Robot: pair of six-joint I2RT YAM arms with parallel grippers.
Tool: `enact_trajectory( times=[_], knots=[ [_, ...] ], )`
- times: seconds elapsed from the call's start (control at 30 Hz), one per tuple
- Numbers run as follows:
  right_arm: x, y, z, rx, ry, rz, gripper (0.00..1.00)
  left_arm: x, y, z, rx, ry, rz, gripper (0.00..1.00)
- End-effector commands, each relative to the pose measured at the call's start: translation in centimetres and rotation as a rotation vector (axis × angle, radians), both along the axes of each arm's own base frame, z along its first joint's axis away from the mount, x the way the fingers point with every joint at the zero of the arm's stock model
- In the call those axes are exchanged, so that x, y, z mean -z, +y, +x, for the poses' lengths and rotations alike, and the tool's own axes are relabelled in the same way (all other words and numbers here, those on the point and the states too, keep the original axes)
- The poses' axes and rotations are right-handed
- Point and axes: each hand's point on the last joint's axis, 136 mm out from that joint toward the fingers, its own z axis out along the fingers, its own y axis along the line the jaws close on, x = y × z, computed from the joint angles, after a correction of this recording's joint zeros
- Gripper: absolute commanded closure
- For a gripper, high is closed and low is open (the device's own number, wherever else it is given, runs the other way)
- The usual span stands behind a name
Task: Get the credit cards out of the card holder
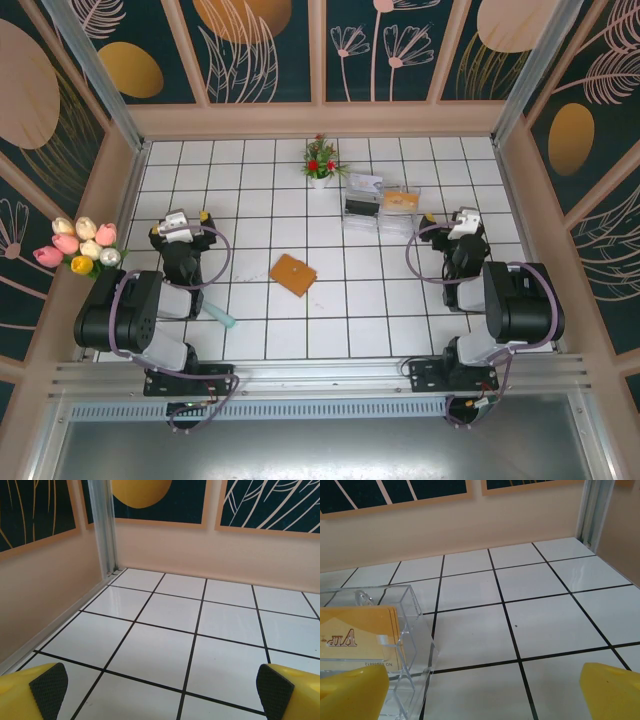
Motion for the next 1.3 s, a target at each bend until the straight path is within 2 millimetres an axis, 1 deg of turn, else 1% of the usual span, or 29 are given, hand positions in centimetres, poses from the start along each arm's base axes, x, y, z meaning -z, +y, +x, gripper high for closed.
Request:
enact_trajectory(
  times=[0.0, 0.7, 0.87, 0.97, 1.03, 1.13, 1.2, 1.23, 1.27],
  knots=[
    [-0.7, 0.1, 0.5, -0.017, -0.026, 0.012, 0.01, -0.9, 0.1, 0.2, -0.004, -0.032, -0.013, 0.01],
    [-0.7, 0.1, 0.6, -0.016, -0.022, 0.013, 0.01, -0.7, 0.1, 0.2, -0.004, -0.027, -0.014, 0.01],
    [-0.8, 0.2, 0.5, -0.017, -0.029, 0.01, 0.01, -1.0, 0.2, 0.0, -0.005, -0.039, -0.01, 0.01],
    [-1.9, -0.3, 0.0, 0.012, -0.048, 0.012, 0.01, -1.4, 0.2, 0.1, -0.007, -0.032, -0.01, 0.01],
    [-3.2, -0.6, -0.6, 0.041, -0.071, 0.013, 0.01, -2.0, 0.2, 0.3, -0.009, -0.023, -0.01, 0.01],
    [-5.7, -1.2, -1.7, 0.103, -0.111, 0.0, 0.01, -2.6, 0.5, 0.4, -0.032, 0.011, -0.041, 0.01],
    [-6.9, -1.8, -1.7, 0.176, -0.072, -0.01, 0.01, -2.8, 1.0, 0.1, -0.073, 0.029, -0.11, 0.01],
    [-7.4, -2.0, -1.7, 0.208, -0.049, -0.007, 0.01, -2.9, 1.0, 0.0, -0.073, 0.034, -0.139, 0.01],
    [-8.2, -2.0, -1.7, 0.232, -0.033, 0.008, 0.01, -3.1, 0.5, -0.1, -0.048, 0.043, -0.125, 0.02]
  ],
)
